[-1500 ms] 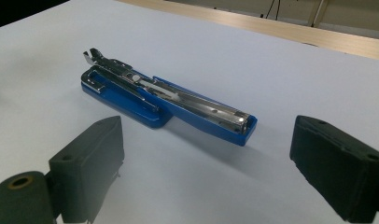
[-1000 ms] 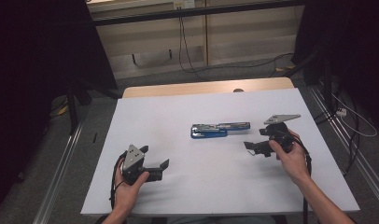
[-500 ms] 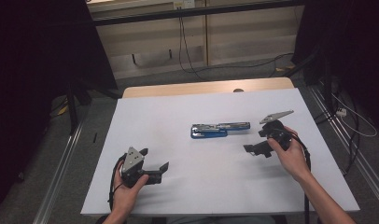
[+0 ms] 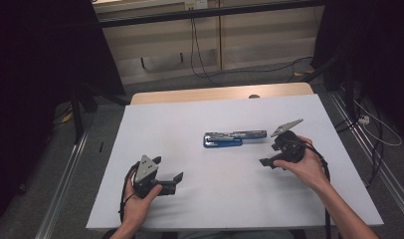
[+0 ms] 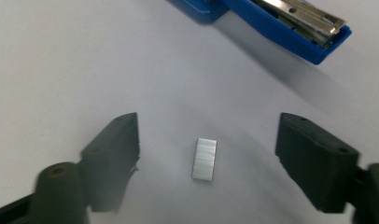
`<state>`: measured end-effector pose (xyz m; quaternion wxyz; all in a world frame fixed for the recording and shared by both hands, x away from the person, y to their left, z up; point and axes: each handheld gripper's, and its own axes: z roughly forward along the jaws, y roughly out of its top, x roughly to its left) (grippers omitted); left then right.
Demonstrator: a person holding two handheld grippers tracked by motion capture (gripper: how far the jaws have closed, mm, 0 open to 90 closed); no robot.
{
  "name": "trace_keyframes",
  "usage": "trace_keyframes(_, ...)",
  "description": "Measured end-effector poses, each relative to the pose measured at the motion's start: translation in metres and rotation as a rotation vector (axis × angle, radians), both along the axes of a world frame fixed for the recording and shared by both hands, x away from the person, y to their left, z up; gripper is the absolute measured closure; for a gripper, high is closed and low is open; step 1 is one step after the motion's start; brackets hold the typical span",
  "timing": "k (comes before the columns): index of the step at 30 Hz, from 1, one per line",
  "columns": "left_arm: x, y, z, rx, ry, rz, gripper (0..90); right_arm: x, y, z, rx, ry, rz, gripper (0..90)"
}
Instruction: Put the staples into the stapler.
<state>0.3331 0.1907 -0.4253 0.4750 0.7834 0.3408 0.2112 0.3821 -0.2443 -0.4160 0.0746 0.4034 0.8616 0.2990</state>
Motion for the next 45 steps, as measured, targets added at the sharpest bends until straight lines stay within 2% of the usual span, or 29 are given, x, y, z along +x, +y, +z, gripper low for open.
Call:
trace_keyframes(3, 0.0, 0.002, 0.001, 0.0, -0.002, 0.02, 4.9, 0.001, 0.0, -0.002, -0.026, 0.028, -0.012, 34.7)
trace_keyframes(4, -0.001, 0.003, 0.002, -0.015, -0.008, 0.032, 4.8, 0.002, 0.0, -0.003, -0.028, 0.038, -0.012, 38.3)
trace_keyframes(8, -0.001, 0.006, 0.003, -0.026, -0.016, 0.049, 4.3, 0.004, -0.002, -0.005, -0.034, 0.065, -0.014, 49.6)
trace_keyframes(14, -0.001, 0.005, 0.003, -0.023, -0.02, 0.041, 4.4, 0.004, -0.001, -0.005, -0.048, 0.088, -0.012, 66.0)
trace_keyframes(25, 0.0, 0.005, 0.002, -0.026, -0.012, 0.039, 4.5, 0.006, 0.002, -0.011, -0.07, 0.121, 0.013, 74.3)
trace_keyframes(32, 0.0, 0.004, 0.002, -0.026, -0.008, 0.036, 4.6, 0.005, 0.004, -0.011, -0.092, 0.109, 0.034, 77.7)
trace_keyframes(37, 0.001, 0.004, 0.002, -0.019, -0.004, 0.031, 4.6, 0.006, 0.002, -0.012, -0.074, 0.119, 0.028, 78.3)
trace_keyframes(41, 0.001, 0.004, 0.002, -0.021, -0.003, 0.029, 4.6, 0.004, 0.007, -0.011, -0.118, 0.1, 0.039, 79.1)
trace_keyframes(45, 0.001, 0.004, 0.002, -0.02, 0.002, 0.028, 4.6, 0.002, 0.01, -0.01, -0.141, 0.082, 0.035, 79.2)
